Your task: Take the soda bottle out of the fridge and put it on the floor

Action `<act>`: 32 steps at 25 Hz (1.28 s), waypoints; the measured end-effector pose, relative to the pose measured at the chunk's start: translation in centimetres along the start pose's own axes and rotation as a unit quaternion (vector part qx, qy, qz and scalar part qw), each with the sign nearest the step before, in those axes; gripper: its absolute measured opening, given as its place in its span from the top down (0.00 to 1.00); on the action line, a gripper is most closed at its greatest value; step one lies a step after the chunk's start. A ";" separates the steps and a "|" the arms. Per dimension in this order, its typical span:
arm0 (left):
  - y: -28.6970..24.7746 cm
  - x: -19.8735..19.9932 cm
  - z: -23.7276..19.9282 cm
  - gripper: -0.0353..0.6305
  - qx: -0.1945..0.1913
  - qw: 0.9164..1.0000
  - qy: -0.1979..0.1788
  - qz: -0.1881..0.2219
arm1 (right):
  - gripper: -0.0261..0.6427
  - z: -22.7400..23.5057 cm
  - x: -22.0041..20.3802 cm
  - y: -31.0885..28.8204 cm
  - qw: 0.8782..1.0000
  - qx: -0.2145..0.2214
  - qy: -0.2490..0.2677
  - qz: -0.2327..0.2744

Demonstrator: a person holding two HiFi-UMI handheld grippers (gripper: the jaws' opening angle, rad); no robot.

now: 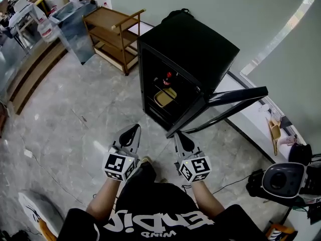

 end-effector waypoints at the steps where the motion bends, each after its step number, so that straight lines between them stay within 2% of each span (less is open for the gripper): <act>1: 0.1 -0.1 -0.1 0.94 0.003 1.000 0.002 0.001 | 0.93 -0.1 0.0 -0.1 1.000 0.003 0.000 -0.001; 5: -0.3 -0.6 0.0 0.94 0.007 1.000 0.012 -0.002 | 0.93 0.3 0.2 -0.3 1.000 0.005 0.000 -0.003; 11: -1.8 -2.0 0.3 0.94 0.005 1.000 0.008 0.001 | 0.93 1.1 -0.6 -0.7 1.000 0.010 -0.001 -0.001; 16: -3.1 -4.6 -0.8 0.94 0.007 1.000 0.001 0.012 | 0.93 1.7 -3.1 -1.5 1.000 0.008 -0.005 0.012; 27: -6.8 -10.9 -2.4 0.94 -0.017 0.999 -0.013 0.034 | 0.93 3.2 -9.8 -3.2 1.000 -0.001 0.005 0.031; 32: -7.9 -12.2 -3.2 0.94 -0.013 0.999 -0.013 0.034 | 0.93 3.5 -11.2 -3.9 1.000 -0.001 0.002 0.025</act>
Point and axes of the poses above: the fingertips, and each gripper's own axes: y backward along the fingers, z to its right, x out of its top, the point moved 8 cm from there along y, backward along the fingers, and after that the axes turned 8 degrees about z, right-handed, at the moved point
